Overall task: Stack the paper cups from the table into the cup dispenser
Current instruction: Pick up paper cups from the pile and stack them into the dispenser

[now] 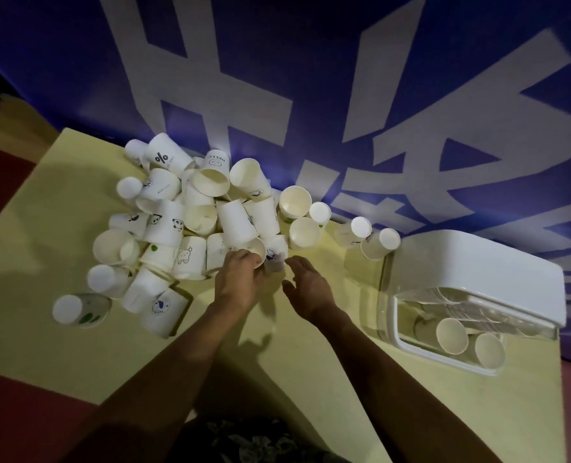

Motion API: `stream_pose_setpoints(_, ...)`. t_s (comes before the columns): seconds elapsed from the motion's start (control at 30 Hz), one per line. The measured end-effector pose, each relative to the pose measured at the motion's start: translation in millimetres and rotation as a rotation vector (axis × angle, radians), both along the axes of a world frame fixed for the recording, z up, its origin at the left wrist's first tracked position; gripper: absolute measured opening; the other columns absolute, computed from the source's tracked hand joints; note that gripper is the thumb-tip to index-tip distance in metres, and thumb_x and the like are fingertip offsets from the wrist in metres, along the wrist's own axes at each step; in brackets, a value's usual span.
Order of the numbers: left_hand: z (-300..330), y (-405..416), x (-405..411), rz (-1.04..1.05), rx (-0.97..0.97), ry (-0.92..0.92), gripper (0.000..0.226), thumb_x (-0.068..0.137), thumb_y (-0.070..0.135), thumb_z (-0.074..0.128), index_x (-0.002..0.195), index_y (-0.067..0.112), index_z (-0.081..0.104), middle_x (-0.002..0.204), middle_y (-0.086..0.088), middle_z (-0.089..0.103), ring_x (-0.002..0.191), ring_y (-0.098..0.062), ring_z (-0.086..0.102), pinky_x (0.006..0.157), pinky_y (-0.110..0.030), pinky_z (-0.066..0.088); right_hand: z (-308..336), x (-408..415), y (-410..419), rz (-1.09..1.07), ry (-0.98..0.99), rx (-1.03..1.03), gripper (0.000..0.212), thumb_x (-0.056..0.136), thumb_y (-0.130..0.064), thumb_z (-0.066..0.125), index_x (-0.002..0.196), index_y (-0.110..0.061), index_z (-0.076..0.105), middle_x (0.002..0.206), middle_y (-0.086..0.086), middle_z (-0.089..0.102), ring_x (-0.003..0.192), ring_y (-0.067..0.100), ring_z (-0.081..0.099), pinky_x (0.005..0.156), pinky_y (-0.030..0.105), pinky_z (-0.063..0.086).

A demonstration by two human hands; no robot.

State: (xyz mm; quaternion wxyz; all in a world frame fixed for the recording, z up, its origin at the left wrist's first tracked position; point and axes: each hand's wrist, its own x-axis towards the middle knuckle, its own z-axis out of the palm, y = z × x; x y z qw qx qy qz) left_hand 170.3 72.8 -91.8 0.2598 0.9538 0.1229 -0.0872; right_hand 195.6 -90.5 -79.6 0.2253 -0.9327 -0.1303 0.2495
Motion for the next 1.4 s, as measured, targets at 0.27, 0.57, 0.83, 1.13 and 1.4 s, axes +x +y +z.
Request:
stream_pose_setpoints(0.27,-11.0,14.9,3.8,-0.041,-0.030,-0.049,0.018,0.089,0.022,0.054,0.099,0.018,0.068,0.099,-0.003,0.065,0.094,-0.020,0.057,0.079,-0.028,0.045,-33.8,43.0,42.0,0.041,0.010,-0.090,0.042,0.092,-0.031,0.049,0.131,-0.021,0.039,0.139,-0.004,0.036,0.103,0.028,0.060,0.074,0.048,0.056)
stream_pose_setpoints(0.57,-16.5,12.9,-26.7,-0.021,-0.141,-0.102,0.020,0.086,0.024,0.053,0.090,0.013,0.069,0.090,-0.006,0.065,0.086,-0.024,0.058,0.070,-0.031,0.047,-31.2,32.6,43.4,-0.032,-0.059,-0.158,0.045,0.092,-0.026,0.057,0.133,-0.017,0.039,0.143,0.008,0.035,0.091,0.037,0.064,0.068,0.043,0.053)
stream_pose_setpoints(0.83,2.9,-2.3,-47.0,-0.064,-0.056,-0.082,0.015,0.090,0.023,0.056,0.096,0.017,0.068,0.094,-0.001,0.066,0.091,-0.019,0.058,0.076,-0.028,0.047,-10.3,-8.7,-2.0,-0.228,0.097,-0.026,0.012,0.089,-0.019,0.055,0.091,-0.014,0.066,0.093,0.005,0.068,0.086,0.028,0.061,0.071,0.034,0.049)
stream_pose_setpoints(1.13,44.7,-39.8,-58.0,-0.131,-0.150,-0.141,0.009,0.089,0.018,0.062,0.093,0.013,0.068,0.091,-0.004,0.066,0.087,-0.022,0.057,0.071,-0.033,0.049,26.3,-80.2,-73.9,-0.431,-0.126,0.152,0.011,0.090,-0.019,0.066,0.096,-0.013,0.072,0.094,0.004,0.068,0.079,0.021,0.064,0.069,0.035,0.053)
stream_pose_setpoints(1.4,74.7,-100.5,-61.7,-0.291,-0.276,-0.222,0.006,0.090,0.021,0.061,0.089,0.018,0.067,0.086,0.006,0.062,0.081,-0.012,0.053,0.067,-0.030,0.047,54.8,-113.4,-134.7,-0.553,-0.330,0.181,0.004,0.087,-0.018,0.071,0.090,-0.015,0.070,0.088,-0.003,0.066,0.072,0.014,0.064,0.060,0.017,0.044)
